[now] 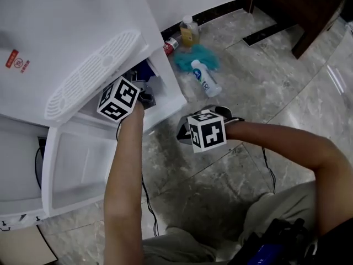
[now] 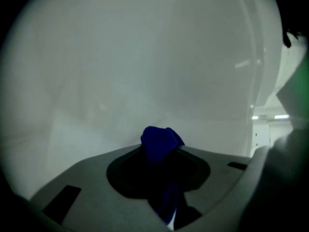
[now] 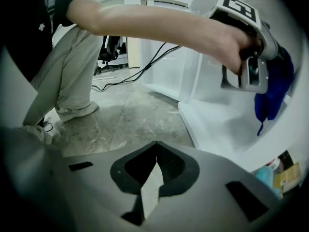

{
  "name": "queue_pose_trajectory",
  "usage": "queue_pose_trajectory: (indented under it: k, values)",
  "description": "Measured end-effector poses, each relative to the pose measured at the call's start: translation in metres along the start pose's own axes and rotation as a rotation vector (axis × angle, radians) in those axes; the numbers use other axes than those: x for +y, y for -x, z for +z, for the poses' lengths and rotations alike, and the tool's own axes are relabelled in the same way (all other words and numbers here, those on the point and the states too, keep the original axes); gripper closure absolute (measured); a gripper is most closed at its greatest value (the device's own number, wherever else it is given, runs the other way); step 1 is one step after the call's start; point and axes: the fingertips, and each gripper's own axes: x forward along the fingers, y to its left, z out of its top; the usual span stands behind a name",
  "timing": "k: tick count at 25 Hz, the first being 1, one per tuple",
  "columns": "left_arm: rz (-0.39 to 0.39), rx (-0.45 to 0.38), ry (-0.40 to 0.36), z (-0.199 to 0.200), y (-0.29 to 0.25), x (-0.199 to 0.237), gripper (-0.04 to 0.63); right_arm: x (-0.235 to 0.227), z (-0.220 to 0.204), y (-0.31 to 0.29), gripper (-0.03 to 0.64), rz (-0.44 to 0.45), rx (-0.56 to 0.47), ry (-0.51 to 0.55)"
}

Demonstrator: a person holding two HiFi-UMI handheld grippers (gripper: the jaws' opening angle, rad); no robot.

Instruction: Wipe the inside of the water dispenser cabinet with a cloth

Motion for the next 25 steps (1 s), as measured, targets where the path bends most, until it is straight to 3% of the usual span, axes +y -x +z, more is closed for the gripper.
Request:
queue_pose_trajectory:
  k: [4,7,10,13,17,19,22,25]
  values:
    - [-0.133,-0.151,0.196,0.01,0.008,-0.022,0.494,0.005,0.005,-0.004,0.618,0.009,-0.005,0.014]
    - [-0.278,-0.271,0.374,0.022,0.011,-0.034,0.494,0.024,-0.012,-0.007,0.618,0.038,0.038,0.032]
    - [-0.409,-0.35,0.439,0.037,0.013,-0.043,0.495,0.035,-0.032,-0.006,0.618,0.055,0.072,0.025]
    - [-0.443,-0.372,0.415,0.046,0.006,-0.045,0.495,0.037,-0.045,-0.004,0.618,0.056,0.077,-0.021]
    - [-0.414,-0.362,0.371,0.047,0.0,-0.041,0.495,0.032,-0.042,-0.004,0.618,0.047,0.065,-0.039]
    - [-0.365,-0.323,0.245,0.044,-0.003,-0.039,0.494,0.029,-0.037,-0.004,0.618,0.042,0.059,-0.032]
    - [-0.23,-0.234,-0.004,0.047,-0.016,-0.032,0.495,0.027,-0.029,-0.006,0.618,0.048,0.048,-0.024]
    - [-0.174,-0.197,-0.085,0.052,-0.03,-0.026,0.502,0.032,-0.022,-0.008,0.618,0.058,0.039,-0.012]
